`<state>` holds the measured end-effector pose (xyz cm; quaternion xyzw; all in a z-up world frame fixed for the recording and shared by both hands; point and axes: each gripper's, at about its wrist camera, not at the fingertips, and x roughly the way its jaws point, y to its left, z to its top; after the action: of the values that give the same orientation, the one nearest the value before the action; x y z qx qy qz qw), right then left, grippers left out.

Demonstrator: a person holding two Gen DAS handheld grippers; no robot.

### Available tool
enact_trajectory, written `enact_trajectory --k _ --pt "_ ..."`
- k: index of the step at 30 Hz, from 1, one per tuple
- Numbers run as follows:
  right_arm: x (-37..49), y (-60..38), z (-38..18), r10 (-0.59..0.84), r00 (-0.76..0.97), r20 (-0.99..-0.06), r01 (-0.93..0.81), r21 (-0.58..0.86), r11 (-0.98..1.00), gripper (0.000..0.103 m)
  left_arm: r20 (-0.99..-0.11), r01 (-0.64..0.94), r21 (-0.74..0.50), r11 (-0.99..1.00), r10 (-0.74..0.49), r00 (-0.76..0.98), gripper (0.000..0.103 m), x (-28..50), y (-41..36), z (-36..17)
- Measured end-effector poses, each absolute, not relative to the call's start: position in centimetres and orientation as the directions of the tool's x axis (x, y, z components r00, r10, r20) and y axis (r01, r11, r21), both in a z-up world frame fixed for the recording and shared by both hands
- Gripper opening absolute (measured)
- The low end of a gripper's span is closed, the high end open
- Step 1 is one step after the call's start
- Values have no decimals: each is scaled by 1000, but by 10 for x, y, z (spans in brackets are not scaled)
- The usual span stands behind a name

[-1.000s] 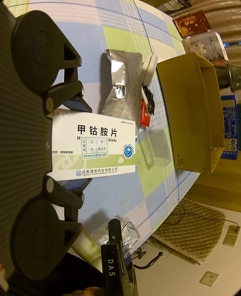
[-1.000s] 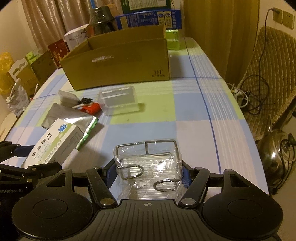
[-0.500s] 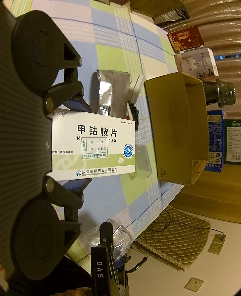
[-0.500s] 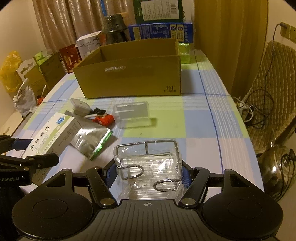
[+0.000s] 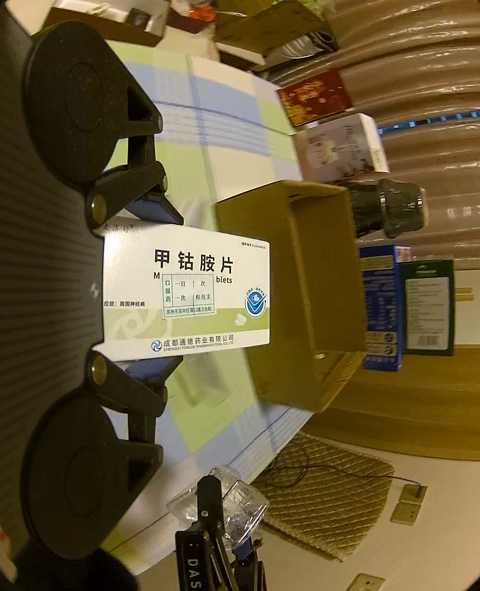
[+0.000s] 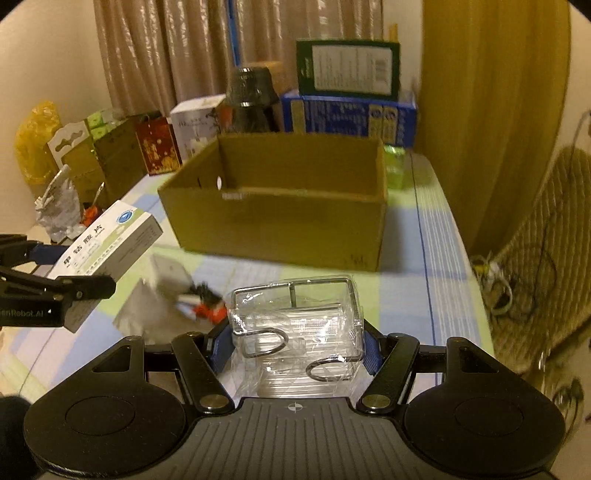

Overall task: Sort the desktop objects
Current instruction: 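Carry both items into the cardboard box and open both tools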

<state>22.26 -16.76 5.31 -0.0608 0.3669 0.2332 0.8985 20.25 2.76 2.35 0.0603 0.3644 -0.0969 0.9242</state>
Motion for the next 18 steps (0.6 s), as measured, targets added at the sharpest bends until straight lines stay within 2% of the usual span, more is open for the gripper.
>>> enact_trajectory --k 10,18 --pt "331 -136 91 387 627 -676 -501 30 865 64 -672 251 62 966 -145 726 67 303 36 61" --pt "406 -110 82 366 619 -694 -489 24 872 64 -676 233 55 971 -135 725 67 383 41 66"
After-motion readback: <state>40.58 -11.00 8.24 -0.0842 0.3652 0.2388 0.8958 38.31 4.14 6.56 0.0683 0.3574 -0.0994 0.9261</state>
